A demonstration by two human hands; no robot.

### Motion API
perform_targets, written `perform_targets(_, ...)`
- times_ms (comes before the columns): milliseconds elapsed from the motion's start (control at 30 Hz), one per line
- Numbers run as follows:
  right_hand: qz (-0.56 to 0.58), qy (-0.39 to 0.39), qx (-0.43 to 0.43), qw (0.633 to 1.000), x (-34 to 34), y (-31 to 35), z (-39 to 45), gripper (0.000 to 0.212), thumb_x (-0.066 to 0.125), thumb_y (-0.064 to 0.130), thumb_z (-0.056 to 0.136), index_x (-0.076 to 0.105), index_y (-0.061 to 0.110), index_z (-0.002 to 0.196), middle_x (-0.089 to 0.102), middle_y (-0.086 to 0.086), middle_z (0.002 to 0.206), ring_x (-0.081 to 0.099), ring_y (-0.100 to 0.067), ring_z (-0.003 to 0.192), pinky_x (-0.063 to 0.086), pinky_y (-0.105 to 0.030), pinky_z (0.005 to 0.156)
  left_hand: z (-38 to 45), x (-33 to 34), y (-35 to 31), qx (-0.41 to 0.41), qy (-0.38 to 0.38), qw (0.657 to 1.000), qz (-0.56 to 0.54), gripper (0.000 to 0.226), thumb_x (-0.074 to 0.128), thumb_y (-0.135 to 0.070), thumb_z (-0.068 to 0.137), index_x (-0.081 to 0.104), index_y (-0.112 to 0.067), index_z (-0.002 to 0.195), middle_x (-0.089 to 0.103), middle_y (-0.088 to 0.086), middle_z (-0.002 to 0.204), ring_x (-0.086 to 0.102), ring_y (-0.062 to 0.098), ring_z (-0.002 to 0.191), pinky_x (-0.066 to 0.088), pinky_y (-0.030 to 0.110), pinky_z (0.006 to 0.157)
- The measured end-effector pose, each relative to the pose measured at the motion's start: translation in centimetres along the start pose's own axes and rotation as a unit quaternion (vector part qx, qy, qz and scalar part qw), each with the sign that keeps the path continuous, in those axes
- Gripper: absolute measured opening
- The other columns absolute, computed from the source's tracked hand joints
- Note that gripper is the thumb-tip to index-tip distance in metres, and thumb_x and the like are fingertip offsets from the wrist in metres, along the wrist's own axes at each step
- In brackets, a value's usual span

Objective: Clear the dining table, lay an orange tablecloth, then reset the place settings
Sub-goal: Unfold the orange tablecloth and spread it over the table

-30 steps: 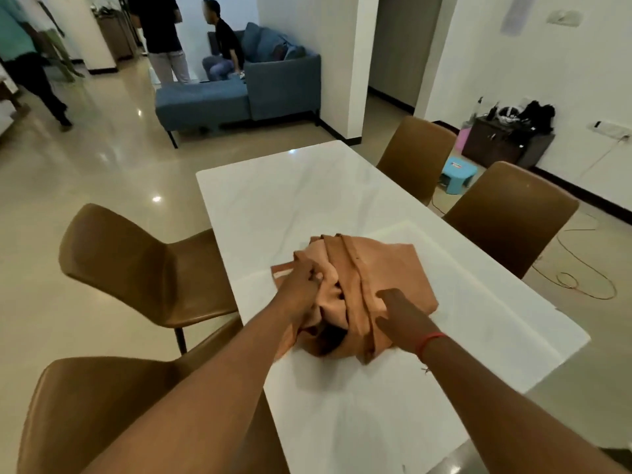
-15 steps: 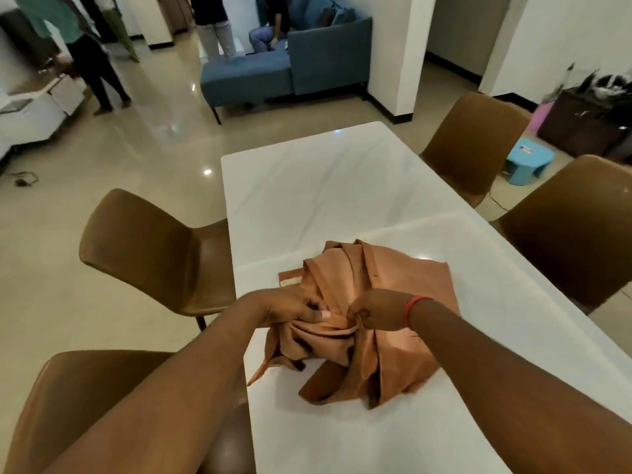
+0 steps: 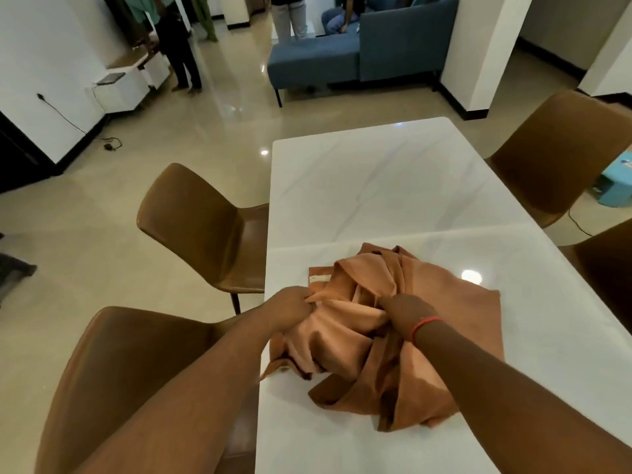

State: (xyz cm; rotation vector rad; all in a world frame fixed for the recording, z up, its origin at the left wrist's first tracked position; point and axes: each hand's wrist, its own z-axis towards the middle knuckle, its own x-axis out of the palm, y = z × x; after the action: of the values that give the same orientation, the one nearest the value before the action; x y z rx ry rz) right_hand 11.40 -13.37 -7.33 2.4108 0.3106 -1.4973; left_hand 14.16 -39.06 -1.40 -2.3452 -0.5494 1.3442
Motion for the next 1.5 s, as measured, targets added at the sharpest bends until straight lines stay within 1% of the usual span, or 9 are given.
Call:
perform_targets(167, 0.26, -0.314, 0.107, 0.907, -13.2, -2.6, 0.6, 0.016, 0.049, 0.014, 0.088, 0.061, 0.009, 0.097, 0.066, -0.017, 0.103, 0.061, -0.032, 0.1, 0.047, -0.034, 0.083, 1.1, -3.7, -3.5, 0.037, -0.241, 0.956, -0.166, 0.023, 0.05, -0.03, 0.099, 0.063, -0.021, 0.083, 0.067, -0.003, 0.086, 0.063, 0.019, 0.088, 0.044, 0.031, 0.075)
perform_targets(267, 0.431, -0.481, 0.116, 0.754, -24.3, -3.4, -1.3, 0.012, 0.043, 0.008, 0.084, 0.054, 0.013, 0.084, 0.057, -0.002, 0.08, 0.052, -0.013, 0.076, 0.038, -0.021, 0.066, 1.7, -7.9, -8.9, 0.1, -0.345, 0.919, -0.165, 0.036, 0.053, -0.051, 0.095, 0.054, -0.021, 0.075, 0.057, -0.008, 0.067, 0.055, 0.011, 0.065, 0.042, 0.024, 0.06)
perform_targets(367, 0.596, -0.613, -0.074, 0.513, -33.5, -3.5, -4.4, 0.015, 0.037, 0.006, 0.081, 0.041, 0.019, 0.074, 0.04, 0.001, 0.069, 0.042, -0.007, 0.061, 0.037, -0.02, 0.062, 1.9, -11.4, -13.8, 0.192, -0.397, 0.895, -0.067, 0.024, 0.054, -0.048, 0.098, 0.057, -0.031, 0.082, 0.059, -0.016, 0.074, 0.056, 0.004, 0.066, 0.044, 0.012, 0.063)
perform_targets(433, 0.613, -0.624, -0.133, 0.465, -35.7, -4.2, -5.4, 0.009, 0.039, 0.009, 0.082, 0.04, 0.016, 0.076, 0.038, -0.008, 0.074, 0.037, -0.018, 0.07, 0.036, -0.034, 0.066, 2.2, -12.3, -15.3, 0.217, -0.42, 0.879, -0.062, 0.025, 0.051, -0.043, 0.102, 0.065, -0.023, 0.099, 0.064, -0.012, 0.087, 0.059, 0.006, 0.072, 0.052, 0.017, 0.073)
perform_targets(633, 0.32, -0.506, 0.044, 0.8, -26.5, -8.4, -4.5, 0.037, 0.056, 0.024, 0.095, 0.052, 0.027, 0.131, 0.061, 0.003, 0.115, 0.059, -0.016, 0.099, 0.048, -0.021, 0.076, 2.0, -10.1, -13.0, 0.15, -0.398, 0.905, 0.004, 0.021, 0.041, -0.025, 0.102, 0.062, -0.022, 0.102, 0.065, -0.005, 0.087, 0.063, 0.019, 0.074, 0.051, 0.028, 0.065)
perform_targets(833, 0.167, -0.243, 0.163, 0.942, -13.0, -10.3, -3.5, 0.011, 0.053, 0.027, 0.092, 0.058, 0.019, 0.097, 0.066, -0.011, 0.102, 0.054, -0.028, 0.081, 0.04, -0.03, 0.072, 1.7, -6.5, -5.9, 0.091, -0.273, 0.928, 0.236, 0.02, 0.059, -0.044, 0.086, 0.052, -0.027, 0.094, 0.067, -0.001, 0.09, 0.063, 0.021, 0.076, 0.047, 0.032, 0.064)
perform_targets(1067, -0.053, -0.077, 0.104, 0.99, -8.5, -7.9, -3.7, 0.033, 0.058, 0.036, 0.09, 0.065, 0.025, 0.12, 0.06, -0.006, 0.119, 0.059, -0.027, 0.099, 0.054, -0.036, 0.082, 1.8, -4.0, -4.1, 0.094, -0.22, 0.952, 0.19, 0.025, 0.056, -0.054, 0.088, 0.052, -0.03, 0.095, 0.065, -0.003, 0.089, 0.052, 0.013, 0.068, 0.04, 0.027, 0.064)
perform_targets(1233, -0.138, 0.026, -0.078, 0.987, -8.8, -5.7, -4.4, 0.044, 0.047, 0.042, 0.098, 0.06, 0.014, 0.129, 0.053, -0.007, 0.139, 0.052, -0.026, 0.126, 0.044, -0.036, 0.104, 1.2, -2.1, -3.5, 0.11, -0.002, 0.976, 0.187, 0.024, 0.053, -0.029, 0.091, 0.063, -0.03, 0.113, 0.067, 0.001, 0.105, 0.06, 0.02, 0.089, 0.048, 0.03, 0.074)
perform_targets(1500, -0.099, -0.039, 0.109, 0.988, -9.2, -13.5, -6.6, 0.043, 0.056, 0.047, 0.085, 0.046, 0.039, 0.126, 0.058, 0.004, 0.091, 0.058, -0.017, 0.083, 0.054, -0.03, 0.078, -0.6, 0.8, 2.0, -0.035, 0.1, 0.974, 0.203, 0.035, 0.068, -0.044, 0.086, 0.063, -0.024, 0.114, 0.063, -0.005, 0.097, 0.063, 0.015, 0.087, 0.053, 0.027, 0.076)
